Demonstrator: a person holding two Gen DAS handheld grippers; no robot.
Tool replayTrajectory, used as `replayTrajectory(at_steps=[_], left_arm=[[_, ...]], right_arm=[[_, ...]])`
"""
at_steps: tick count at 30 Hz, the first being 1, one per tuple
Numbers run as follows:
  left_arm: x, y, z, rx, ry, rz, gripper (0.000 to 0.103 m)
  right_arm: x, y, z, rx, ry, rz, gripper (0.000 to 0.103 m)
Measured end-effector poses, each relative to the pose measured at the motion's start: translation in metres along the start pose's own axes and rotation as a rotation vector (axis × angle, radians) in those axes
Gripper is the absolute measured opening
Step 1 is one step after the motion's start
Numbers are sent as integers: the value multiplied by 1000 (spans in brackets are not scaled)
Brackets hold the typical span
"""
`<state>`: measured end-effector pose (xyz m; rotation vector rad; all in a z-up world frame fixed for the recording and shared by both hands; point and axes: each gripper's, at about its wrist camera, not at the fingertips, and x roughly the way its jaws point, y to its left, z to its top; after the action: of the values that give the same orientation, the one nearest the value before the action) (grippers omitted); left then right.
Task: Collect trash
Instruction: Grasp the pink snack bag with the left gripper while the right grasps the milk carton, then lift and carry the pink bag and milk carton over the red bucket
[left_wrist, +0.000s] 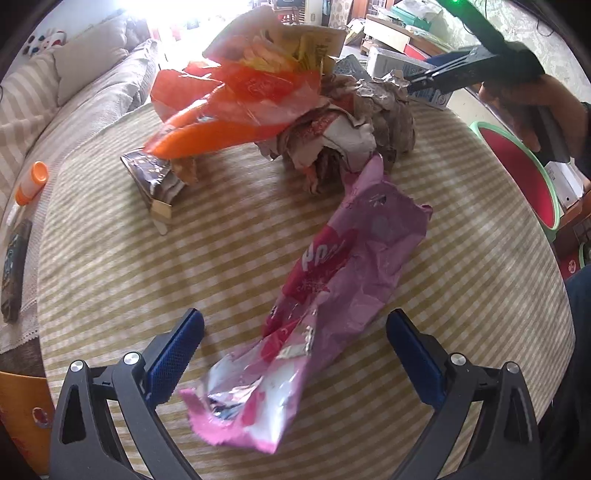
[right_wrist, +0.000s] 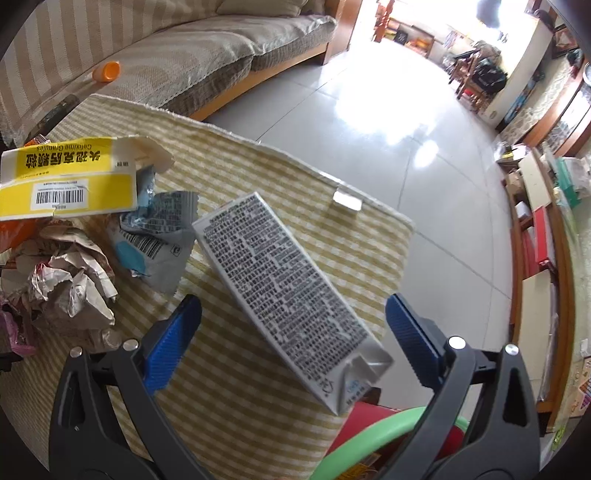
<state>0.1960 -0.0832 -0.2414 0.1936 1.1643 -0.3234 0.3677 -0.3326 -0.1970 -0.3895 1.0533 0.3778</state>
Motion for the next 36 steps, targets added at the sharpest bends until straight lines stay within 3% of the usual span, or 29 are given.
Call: replayTrajectory(at_steps=[3,6,9,11,13,18,29,36], left_arm=[[2,0,3,-1,-4,-1,95],[3,-1,6,-4,-10,-4,92],[3,-5,10,11,-10,14,81],[0,-6,13,15,-13,10,60],[-5,-6,14,10,-13,12,44],[-20,-5,10,-5,-22,2,32],[-74,5,-17,-85,-82,-24,31],[-119,11,-31,-143,-175,-33,31]], right_arm=[[7,-1,-2,14,23,-1,91],[3,-3,-4,51,12,-1,75],[-2,-8,-4,98,17,40,59],[-7,-12,-7,119,22,69,44],[-12,-13,-10,140,30,95,40],[-35,-2,-26,160,13,100,39],[-119,33,-75,313,-98,112,39],[-173,55,-92,347,-186,133,39]])
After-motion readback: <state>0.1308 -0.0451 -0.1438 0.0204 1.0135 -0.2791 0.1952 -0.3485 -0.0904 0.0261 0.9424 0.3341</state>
